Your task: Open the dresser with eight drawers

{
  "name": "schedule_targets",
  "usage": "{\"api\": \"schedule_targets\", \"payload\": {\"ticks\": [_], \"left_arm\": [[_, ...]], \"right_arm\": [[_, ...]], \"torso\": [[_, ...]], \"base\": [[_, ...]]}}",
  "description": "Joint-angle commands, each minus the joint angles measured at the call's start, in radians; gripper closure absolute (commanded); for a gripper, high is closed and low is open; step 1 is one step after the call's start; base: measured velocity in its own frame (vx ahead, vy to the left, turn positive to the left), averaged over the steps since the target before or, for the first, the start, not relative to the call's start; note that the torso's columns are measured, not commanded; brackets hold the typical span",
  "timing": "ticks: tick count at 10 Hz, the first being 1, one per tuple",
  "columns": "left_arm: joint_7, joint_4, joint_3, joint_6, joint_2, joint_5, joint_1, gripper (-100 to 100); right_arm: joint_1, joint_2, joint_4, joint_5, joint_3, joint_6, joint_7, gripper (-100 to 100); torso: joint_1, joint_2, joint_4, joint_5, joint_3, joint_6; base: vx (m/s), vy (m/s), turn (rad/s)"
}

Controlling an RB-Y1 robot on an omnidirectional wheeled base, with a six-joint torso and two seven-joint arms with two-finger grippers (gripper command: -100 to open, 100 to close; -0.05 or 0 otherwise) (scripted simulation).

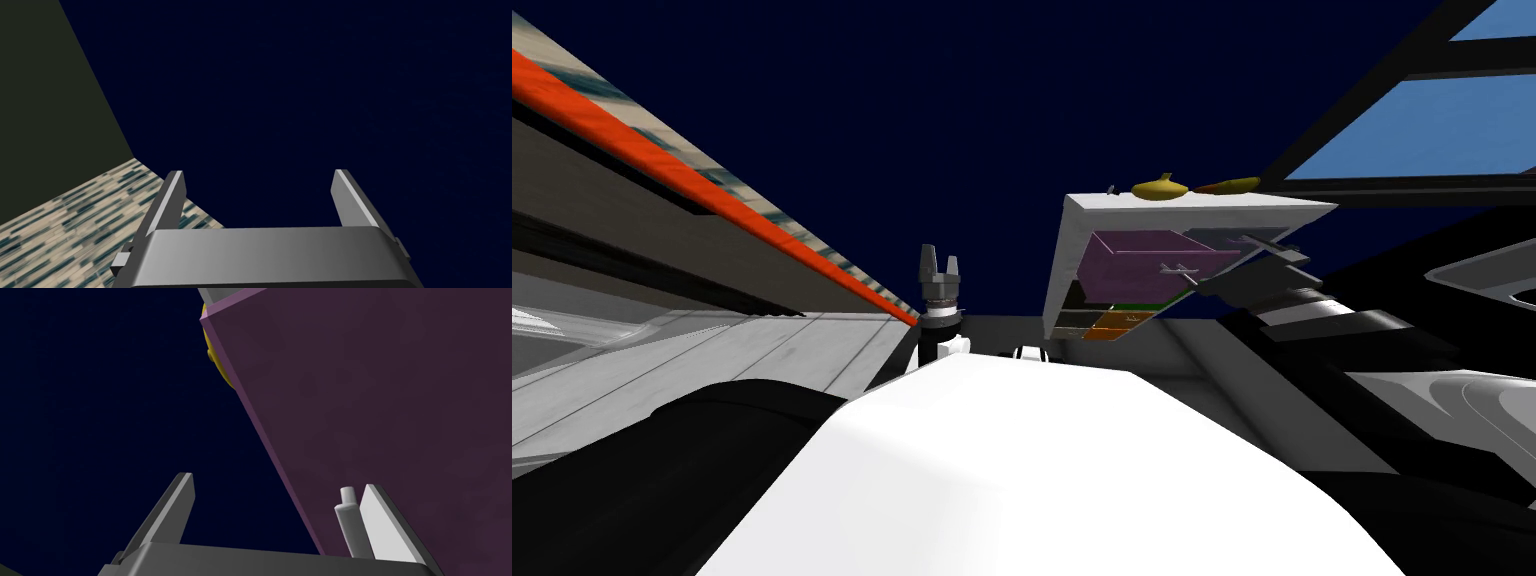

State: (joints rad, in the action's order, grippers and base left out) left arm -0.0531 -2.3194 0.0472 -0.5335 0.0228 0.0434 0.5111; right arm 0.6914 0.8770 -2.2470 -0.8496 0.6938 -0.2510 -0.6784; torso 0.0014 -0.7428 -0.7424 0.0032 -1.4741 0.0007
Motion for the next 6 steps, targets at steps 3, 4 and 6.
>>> {"api": "schedule_targets", "payload": {"ticks": [3,4,6], "left_arm": [[0.0,0.0,0.0,0.0,0.0,0.0,0.0,0],[0.0,0.0,0.0,0.0,0.0,0.0,0.0,0],[0.0,0.0,0.0,0.0,0.0,0.0,0.0,0]], "right_arm": [[0.004,0.003,0.002,0.001,0.0,-0.001,0.005,0],[0.005,0.003,0.003,0.0,-0.002,-0.001,0.005,0],[0.007,0.002,0.004,0.0,-0.003,-0.002,0.005,0]], "torso": [[0.001,0.0,0.002,-0.001,0.001,-0.001],[0.001,0.002,0.002,-0.001,-0.001,-0.001],[0.0,0.004,0.003,-0.002,-0.001,-0.001]], "base": [[0.003,0.0,0.001],[0.0,0.0,0.0],[0.0,0.0,0.0]]}}
